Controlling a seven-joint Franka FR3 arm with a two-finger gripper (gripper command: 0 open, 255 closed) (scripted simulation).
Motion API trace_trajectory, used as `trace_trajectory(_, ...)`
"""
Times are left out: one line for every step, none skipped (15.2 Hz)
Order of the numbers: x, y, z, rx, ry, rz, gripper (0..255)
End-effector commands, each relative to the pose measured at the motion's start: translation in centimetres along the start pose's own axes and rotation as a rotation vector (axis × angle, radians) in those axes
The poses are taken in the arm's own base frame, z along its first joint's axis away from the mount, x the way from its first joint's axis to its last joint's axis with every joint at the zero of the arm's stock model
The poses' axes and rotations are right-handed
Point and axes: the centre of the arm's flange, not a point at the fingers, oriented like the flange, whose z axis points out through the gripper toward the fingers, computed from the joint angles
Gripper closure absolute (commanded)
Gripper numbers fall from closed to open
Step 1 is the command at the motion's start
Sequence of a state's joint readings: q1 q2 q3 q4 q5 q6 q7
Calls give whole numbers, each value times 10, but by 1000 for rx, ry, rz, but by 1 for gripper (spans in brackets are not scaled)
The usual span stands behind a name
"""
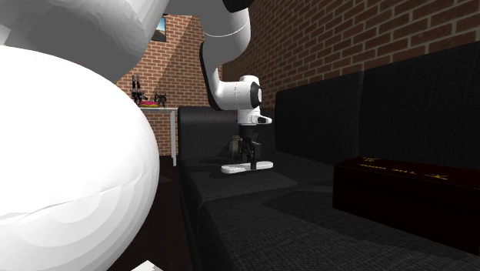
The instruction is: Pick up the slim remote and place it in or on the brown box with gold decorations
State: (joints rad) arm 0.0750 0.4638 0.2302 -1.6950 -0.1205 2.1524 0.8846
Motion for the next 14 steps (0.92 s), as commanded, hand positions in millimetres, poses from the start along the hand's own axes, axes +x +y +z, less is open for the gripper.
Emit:
trace_trajectory(0,0,0,0,0,0,255)
trace_trajectory(0,0,0,0,0,0,255)
trace_trajectory(0,0,0,0,0,0,255)
trace_trajectory(0,0,0,0,0,0,255)
trace_trajectory(0,0,0,0,0,0,255)
trace_trajectory(0,0,0,0,0,0,255)
trace_trajectory(0,0,-5,0,0,0,255)
trace_trajectory(0,0,-11,0,0,0,255)
trace_trajectory(0,0,-16,0,0,0,255)
trace_trajectory(0,0,-21,0,0,0,255)
trace_trajectory(0,0,-26,0,0,0,255)
trace_trajectory(0,0,-32,0,0,0,255)
trace_trajectory(0,0,-37,0,0,0,255)
trace_trajectory(0,0,-42,0,0,0,255)
